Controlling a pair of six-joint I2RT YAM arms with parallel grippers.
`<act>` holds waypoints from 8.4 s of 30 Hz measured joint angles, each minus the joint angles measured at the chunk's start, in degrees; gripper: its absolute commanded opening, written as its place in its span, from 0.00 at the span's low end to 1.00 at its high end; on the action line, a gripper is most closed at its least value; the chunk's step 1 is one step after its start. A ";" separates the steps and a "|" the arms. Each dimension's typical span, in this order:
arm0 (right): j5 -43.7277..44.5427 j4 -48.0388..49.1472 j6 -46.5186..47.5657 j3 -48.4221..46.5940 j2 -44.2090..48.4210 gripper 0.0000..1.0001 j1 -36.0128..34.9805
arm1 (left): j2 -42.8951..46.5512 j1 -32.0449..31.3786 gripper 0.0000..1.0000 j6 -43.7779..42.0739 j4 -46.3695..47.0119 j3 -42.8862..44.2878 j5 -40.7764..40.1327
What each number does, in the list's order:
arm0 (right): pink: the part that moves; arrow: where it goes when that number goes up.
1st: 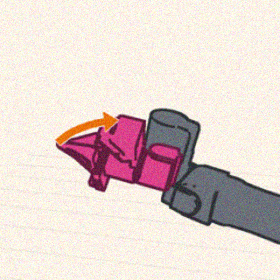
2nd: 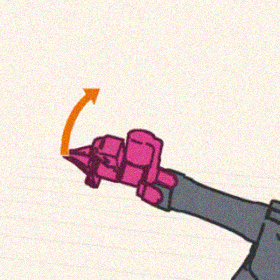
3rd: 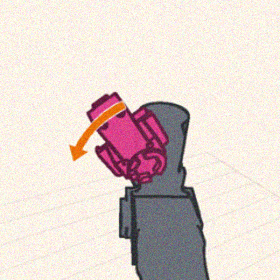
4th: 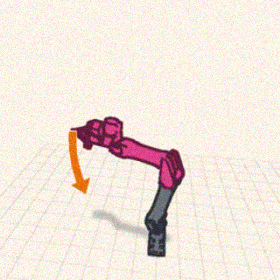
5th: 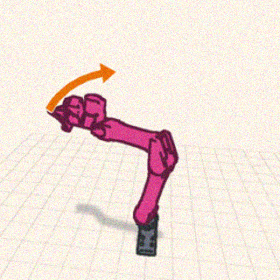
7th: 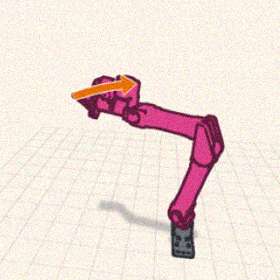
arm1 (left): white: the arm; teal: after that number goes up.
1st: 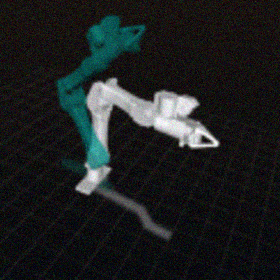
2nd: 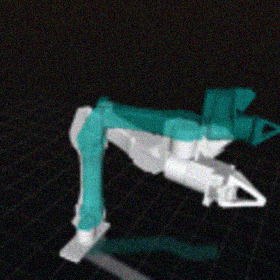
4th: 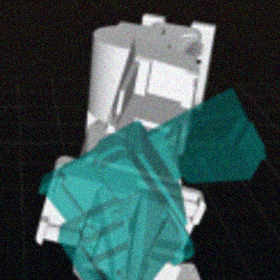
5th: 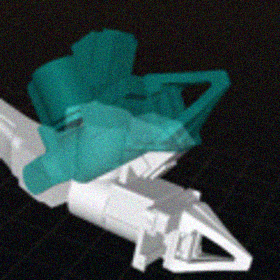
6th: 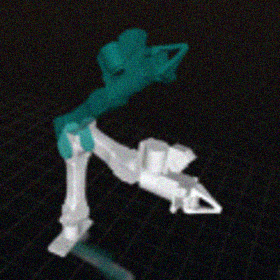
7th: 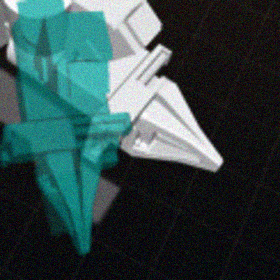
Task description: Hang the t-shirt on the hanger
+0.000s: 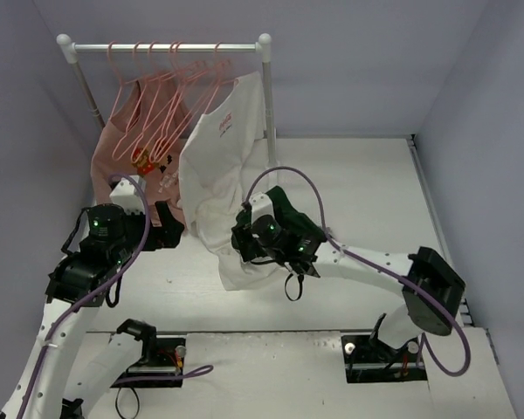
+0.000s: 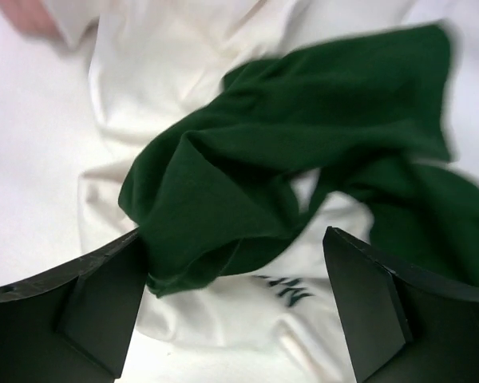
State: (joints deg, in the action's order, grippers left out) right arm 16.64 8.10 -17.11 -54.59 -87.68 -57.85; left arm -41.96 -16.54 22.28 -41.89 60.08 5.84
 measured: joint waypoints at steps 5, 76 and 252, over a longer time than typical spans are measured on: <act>4.09 -1.12 2.39 -0.50 8.10 0.82 5.74 | -6.94 -2.01 0.82 2.95 1.68 0.01 3.22; -4.06 -16.44 5.50 11.87 38.79 0.75 27.62 | -17.86 -16.41 0.47 12.96 3.43 -12.10 -9.81; -20.57 -20.20 2.39 -0.57 26.31 0.68 22.95 | -61.96 9.68 0.37 -24.39 0.70 61.76 5.50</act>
State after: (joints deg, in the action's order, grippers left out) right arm -3.93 -12.10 -14.71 -55.16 -61.38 -34.90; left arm -103.92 -6.86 -2.11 -41.19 121.84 11.34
